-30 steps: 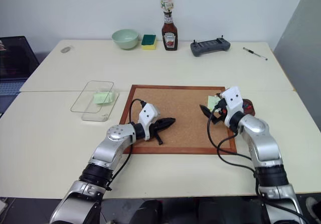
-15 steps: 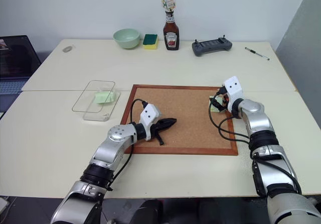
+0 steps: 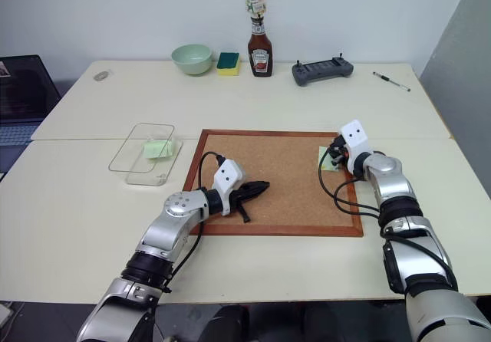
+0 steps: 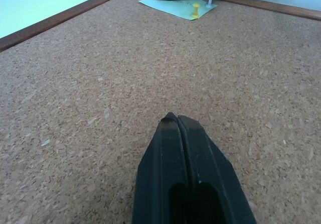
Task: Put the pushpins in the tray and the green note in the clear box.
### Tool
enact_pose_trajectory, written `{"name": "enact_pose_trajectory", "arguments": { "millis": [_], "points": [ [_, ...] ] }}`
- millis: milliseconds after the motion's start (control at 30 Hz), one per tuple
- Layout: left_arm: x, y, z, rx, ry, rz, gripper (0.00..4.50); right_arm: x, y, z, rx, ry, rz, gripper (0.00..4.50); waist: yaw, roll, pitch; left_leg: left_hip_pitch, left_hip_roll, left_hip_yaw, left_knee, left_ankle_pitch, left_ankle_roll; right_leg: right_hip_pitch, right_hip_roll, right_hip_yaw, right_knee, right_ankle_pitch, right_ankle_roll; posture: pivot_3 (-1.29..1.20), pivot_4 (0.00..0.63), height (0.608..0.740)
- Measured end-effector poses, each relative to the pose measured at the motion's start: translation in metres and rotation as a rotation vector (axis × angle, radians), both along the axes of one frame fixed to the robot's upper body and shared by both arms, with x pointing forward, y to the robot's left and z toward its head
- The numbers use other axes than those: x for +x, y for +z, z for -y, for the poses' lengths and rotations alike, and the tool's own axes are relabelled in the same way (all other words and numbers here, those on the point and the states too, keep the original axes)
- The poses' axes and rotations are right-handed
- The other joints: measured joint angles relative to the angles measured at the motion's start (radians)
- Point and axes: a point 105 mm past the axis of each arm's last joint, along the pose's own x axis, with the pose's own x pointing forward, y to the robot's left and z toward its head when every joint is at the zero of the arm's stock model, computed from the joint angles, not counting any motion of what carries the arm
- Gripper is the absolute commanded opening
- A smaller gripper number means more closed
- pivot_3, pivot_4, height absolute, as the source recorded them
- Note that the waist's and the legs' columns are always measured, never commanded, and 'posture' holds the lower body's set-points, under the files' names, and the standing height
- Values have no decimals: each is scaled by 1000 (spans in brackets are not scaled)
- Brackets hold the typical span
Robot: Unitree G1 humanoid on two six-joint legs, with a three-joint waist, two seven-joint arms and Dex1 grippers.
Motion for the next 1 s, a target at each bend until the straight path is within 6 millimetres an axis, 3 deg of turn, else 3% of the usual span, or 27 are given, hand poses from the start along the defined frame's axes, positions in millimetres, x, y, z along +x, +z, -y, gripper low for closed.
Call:
{"name": "enact_pose_trajectory", "arguments": {
  "millis": [33, 1000],
  "points": [
    [0, 0, 0, 0, -1, 0, 0, 0, 0, -1, 1, 4, -1, 43, 0, 0, 0, 0, 0, 0, 0, 0, 0, 0, 0, 0, 0, 0, 0, 0, 150, 740],
    [-8, -1, 2, 14, -37, -23, 0, -5, 3, 0, 49, -3, 0, 43, -1, 0, 0, 0, 0, 0, 0, 0, 0, 0, 0, 0, 0, 0, 0, 0, 150, 740]
  ]
}}
